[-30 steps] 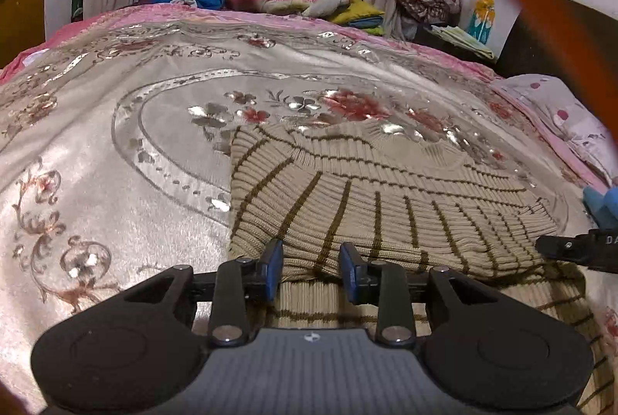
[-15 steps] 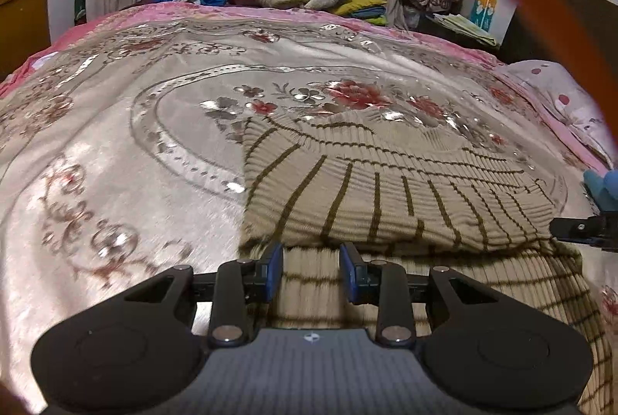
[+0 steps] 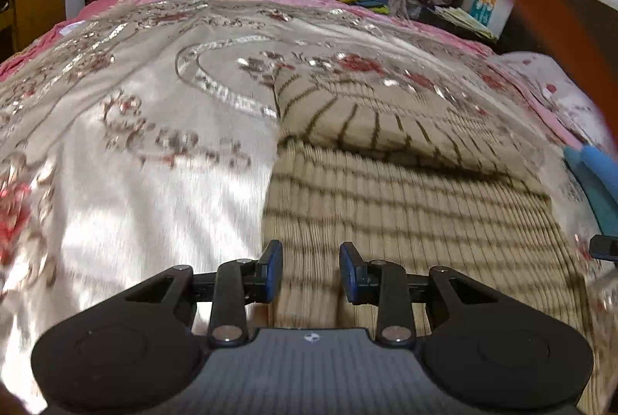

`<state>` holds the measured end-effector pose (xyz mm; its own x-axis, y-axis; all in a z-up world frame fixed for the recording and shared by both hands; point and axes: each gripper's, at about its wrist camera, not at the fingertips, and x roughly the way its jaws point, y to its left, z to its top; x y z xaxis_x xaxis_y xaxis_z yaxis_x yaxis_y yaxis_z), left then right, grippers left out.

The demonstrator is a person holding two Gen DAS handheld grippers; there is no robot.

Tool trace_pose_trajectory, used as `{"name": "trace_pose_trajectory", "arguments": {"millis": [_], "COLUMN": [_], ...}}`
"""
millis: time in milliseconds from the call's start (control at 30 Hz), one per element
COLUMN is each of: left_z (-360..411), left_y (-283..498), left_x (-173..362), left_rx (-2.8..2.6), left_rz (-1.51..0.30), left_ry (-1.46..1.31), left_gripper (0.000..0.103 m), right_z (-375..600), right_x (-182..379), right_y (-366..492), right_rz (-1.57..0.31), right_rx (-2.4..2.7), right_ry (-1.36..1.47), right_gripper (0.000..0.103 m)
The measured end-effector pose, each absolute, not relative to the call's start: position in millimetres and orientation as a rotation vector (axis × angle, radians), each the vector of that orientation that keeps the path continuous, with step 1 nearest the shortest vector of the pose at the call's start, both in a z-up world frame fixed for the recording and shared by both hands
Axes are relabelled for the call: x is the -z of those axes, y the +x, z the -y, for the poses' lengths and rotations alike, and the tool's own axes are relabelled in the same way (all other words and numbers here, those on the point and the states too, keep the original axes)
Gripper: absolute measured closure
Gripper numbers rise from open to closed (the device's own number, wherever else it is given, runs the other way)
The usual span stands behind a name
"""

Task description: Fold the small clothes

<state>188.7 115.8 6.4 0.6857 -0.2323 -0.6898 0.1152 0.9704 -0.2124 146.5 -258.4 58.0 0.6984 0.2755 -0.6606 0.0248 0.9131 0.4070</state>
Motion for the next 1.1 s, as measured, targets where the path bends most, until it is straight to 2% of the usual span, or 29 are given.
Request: {"name": "trace_pose_trajectory", "arguments": {"millis": [500,700,1100], "left_z": [-139.3,-146.4,-148.5], "left_y": [120.9,100.2,85.1], "left_x": [3.8,6.0,7.9], "left_rx": [0.193,0.216,0.302], "left_rz": [-0.839,-0.876,-0.914], "left_ry": [-0.191,-0.199,-0.281], "left_gripper": [0.066,0.066,0.066], "right_z": [260.1,255.6,258.9], "right_x": [-30.9,-23.1,-10.3], "right_y": [55.5,38.4,12.4], "right_rz": [-0.956,-1.004,-1.020], "right_rx": [-0.163,-0.177,-0.202], "right_ry": [0.454,0.456,0.558], "right_gripper": [0.076,0.071,0.071]}}
